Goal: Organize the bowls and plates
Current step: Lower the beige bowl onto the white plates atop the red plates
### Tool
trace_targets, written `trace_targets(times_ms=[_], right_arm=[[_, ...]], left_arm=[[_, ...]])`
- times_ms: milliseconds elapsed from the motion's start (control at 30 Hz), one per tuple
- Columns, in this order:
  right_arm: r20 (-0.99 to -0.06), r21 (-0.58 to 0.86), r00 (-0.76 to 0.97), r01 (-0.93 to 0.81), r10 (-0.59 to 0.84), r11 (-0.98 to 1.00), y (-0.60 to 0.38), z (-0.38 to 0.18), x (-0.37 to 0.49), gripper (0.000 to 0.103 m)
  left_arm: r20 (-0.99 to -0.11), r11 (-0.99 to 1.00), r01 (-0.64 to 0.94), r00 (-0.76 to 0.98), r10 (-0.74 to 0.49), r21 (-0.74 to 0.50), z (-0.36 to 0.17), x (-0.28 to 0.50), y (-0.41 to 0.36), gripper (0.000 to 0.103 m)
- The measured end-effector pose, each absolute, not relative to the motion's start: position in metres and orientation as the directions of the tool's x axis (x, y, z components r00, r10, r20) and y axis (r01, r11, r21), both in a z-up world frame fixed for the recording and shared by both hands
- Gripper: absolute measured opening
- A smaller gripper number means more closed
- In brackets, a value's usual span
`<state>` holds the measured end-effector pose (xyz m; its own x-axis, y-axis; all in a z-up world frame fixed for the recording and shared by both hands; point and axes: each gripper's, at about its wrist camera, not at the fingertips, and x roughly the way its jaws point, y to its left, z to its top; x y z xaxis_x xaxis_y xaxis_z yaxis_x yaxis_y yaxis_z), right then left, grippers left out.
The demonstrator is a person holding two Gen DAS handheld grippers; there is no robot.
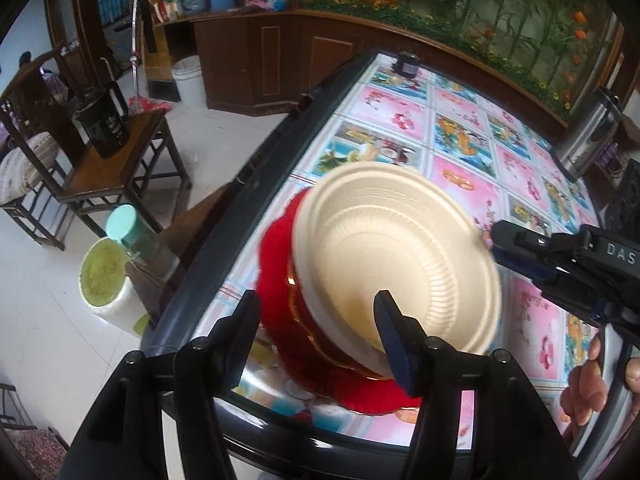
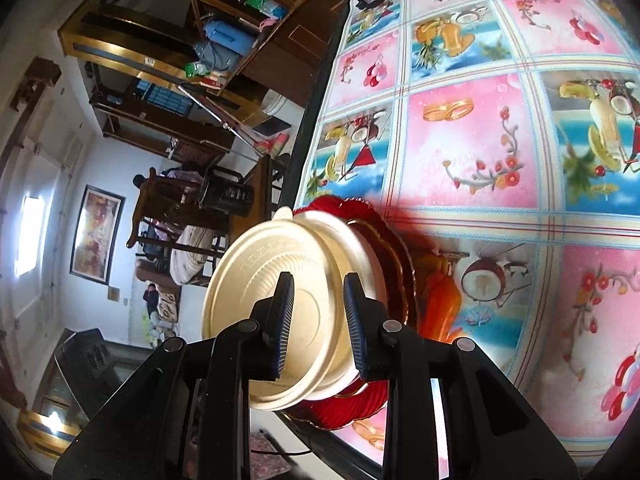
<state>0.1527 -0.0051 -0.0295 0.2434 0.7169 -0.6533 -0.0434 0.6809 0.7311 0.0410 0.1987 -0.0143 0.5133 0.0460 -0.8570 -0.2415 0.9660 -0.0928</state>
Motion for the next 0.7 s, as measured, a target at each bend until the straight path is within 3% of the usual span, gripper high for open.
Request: trace_targets(times_ms=[700], right_arm=[[-0.649, 0.729, 0.275, -0.041, 0.709, 0.683, -0.009, -0.026, 0.149, 0.026]], left_arm=[[-0.885, 0.96, -0.241, 0.466, -0.011, -0.139, -0.043, 0.061, 0.199, 0.061]])
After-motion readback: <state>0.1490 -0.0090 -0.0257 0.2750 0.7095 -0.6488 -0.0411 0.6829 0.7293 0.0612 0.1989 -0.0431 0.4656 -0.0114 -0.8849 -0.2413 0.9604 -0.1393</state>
